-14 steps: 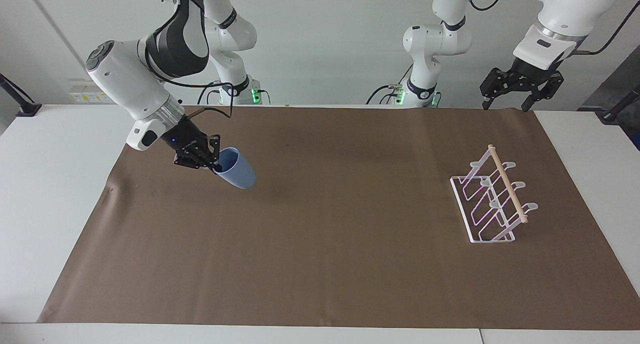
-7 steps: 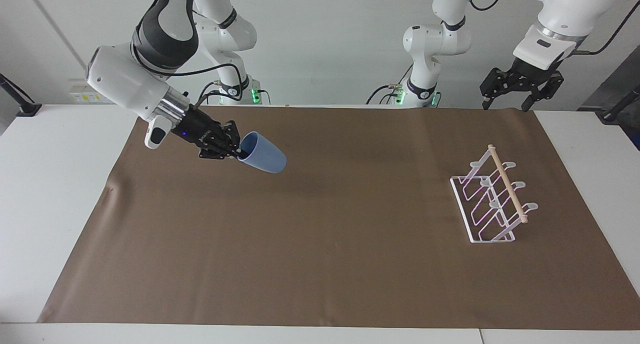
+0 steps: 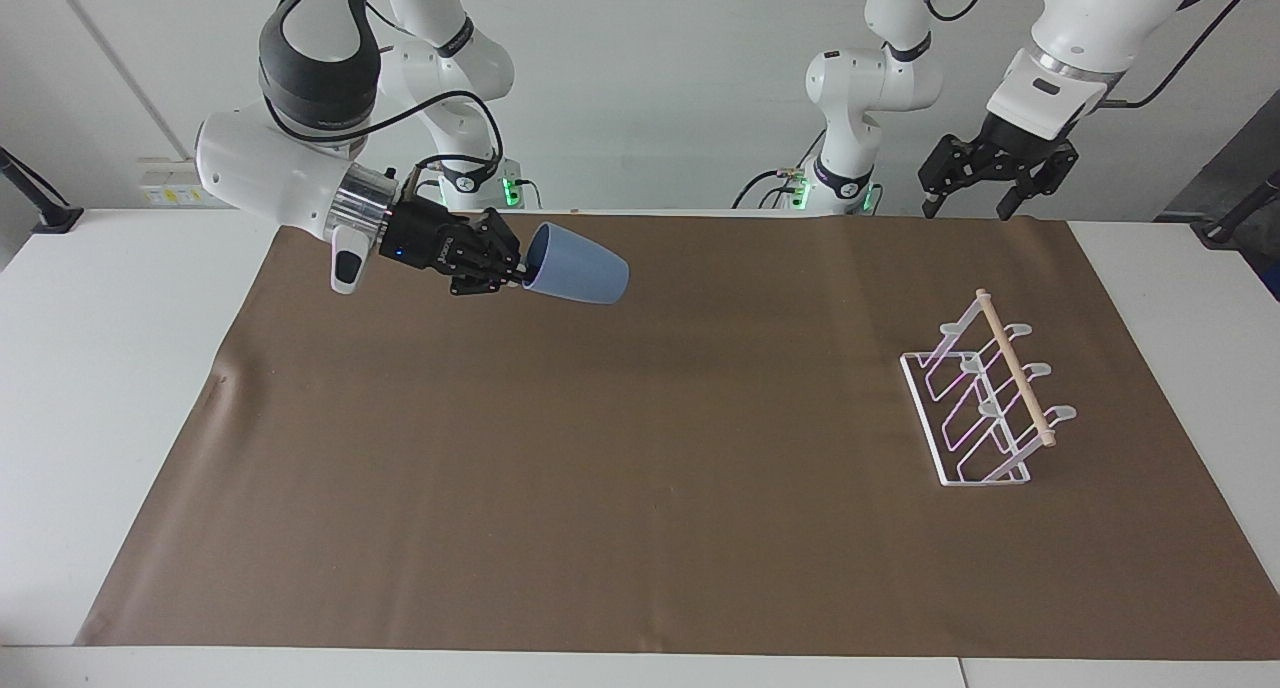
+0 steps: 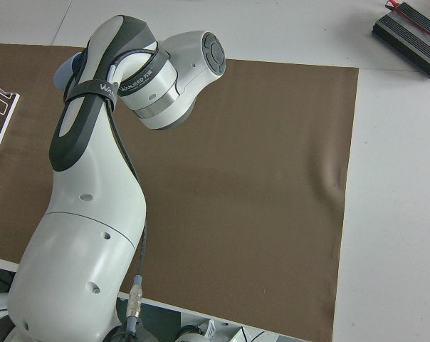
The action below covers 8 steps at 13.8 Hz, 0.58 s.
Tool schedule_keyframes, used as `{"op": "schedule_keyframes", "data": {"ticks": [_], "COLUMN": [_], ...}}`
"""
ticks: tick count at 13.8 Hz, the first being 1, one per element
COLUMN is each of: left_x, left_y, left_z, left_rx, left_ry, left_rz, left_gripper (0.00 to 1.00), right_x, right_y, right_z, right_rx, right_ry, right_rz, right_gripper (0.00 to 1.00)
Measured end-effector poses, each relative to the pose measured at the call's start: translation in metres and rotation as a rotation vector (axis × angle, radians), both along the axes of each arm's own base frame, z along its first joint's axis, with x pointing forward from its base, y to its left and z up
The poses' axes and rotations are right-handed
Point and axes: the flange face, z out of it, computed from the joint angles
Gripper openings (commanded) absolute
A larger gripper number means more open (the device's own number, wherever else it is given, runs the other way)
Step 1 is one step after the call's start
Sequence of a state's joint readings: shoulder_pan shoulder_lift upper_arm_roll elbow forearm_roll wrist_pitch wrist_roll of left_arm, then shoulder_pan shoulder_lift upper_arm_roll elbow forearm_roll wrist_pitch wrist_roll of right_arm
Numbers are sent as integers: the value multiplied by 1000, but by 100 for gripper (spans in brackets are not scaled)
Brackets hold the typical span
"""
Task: Hang cup on cup holder
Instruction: 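Lift the blue cup with the right gripper and carry it toward the rack, then hold the cup with the right gripper while the left gripper grasps its base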
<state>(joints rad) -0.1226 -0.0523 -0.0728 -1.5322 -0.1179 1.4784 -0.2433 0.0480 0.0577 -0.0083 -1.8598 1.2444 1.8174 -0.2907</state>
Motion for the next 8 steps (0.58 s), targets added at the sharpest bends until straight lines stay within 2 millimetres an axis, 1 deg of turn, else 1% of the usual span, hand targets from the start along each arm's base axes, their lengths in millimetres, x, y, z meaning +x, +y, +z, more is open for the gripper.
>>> {"op": "schedule_keyframes", "data": {"ticks": [1,3,6,8], "left_x": [-2,-6,-8,-8], "left_y": [-12,-32,-45,-58], "left_z": [1,5,12,17], "left_rx": [-21,-74,-164,-222], "left_ry": [7,21,63,80], "left_rz": [41,133,277,386], "left_gripper": [100,100,100,100], "right_x": [-1,-2,-3,-6], "right_y": [3,6,10,27], "right_z": [-1,-8,-21,-27], "right_rx": [55,151,235,269], "right_ry": [27,69,118,155], "right_rz": [-8,-36,-63,-56], "right_gripper": [0,0,0,0]}}
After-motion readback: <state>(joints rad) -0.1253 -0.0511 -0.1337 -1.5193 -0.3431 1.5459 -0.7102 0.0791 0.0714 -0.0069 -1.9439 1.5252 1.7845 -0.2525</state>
